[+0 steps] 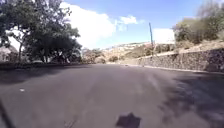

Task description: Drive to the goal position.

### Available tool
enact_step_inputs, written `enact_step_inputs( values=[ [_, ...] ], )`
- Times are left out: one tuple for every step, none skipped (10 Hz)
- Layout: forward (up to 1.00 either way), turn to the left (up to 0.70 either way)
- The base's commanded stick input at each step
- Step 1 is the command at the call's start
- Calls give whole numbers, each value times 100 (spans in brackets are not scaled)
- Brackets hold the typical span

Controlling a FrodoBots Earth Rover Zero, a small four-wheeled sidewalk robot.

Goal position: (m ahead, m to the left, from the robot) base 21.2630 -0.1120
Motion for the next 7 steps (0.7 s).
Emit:
enact_step_inputs(
  values=[
    [50,0],
    [50,0],
    [50,0],
    [50,0],
    [50,0],
    [50,0],
    [50,0]
  ],
)
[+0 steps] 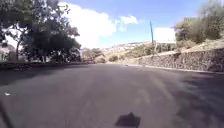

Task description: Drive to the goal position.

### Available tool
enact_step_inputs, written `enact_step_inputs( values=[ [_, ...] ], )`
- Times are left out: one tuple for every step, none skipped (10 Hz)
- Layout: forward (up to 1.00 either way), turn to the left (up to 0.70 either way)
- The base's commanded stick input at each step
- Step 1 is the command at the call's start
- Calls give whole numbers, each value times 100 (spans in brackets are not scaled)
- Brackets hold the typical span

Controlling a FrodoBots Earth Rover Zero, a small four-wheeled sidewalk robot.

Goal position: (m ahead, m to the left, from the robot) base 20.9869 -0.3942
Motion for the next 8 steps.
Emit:
enact_step_inputs(
  values=[
    [50,0],
    [50,0],
    [50,0],
    [50,0],
    [50,0],
    [50,0],
    [50,0],
    [50,0]
  ],
)
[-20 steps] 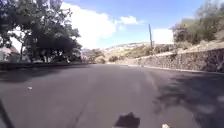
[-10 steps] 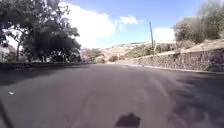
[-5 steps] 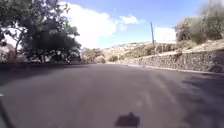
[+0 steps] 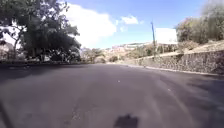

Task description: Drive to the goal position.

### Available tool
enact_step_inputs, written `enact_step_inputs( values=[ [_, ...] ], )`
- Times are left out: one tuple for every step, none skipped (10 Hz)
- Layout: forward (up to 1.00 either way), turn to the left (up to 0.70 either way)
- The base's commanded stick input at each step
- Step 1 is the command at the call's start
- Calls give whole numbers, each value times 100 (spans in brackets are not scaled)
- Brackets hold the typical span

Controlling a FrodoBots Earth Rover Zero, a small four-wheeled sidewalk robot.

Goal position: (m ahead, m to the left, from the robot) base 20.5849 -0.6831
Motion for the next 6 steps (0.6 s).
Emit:
enact_step_inputs(
  values=[
    [50,0],
    [50,0],
    [50,0],
    [50,0],
    [50,0],
    [50,0]
  ],
)
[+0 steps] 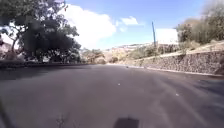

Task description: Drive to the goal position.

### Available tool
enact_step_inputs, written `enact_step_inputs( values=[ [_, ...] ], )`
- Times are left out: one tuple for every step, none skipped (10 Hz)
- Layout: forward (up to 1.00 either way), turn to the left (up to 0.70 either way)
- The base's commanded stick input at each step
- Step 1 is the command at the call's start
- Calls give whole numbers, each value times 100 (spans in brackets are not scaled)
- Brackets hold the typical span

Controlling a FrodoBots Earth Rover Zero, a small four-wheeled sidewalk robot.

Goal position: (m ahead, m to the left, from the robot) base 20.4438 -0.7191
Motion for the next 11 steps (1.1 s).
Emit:
enact_step_inputs(
  values=[
    [50,0],
    [50,0],
    [50,0],
    [50,0],
    [50,0],
    [50,0],
    [50,0],
    [50,0],
    [50,0],
    [50,0],
    [50,0]
  ],
)
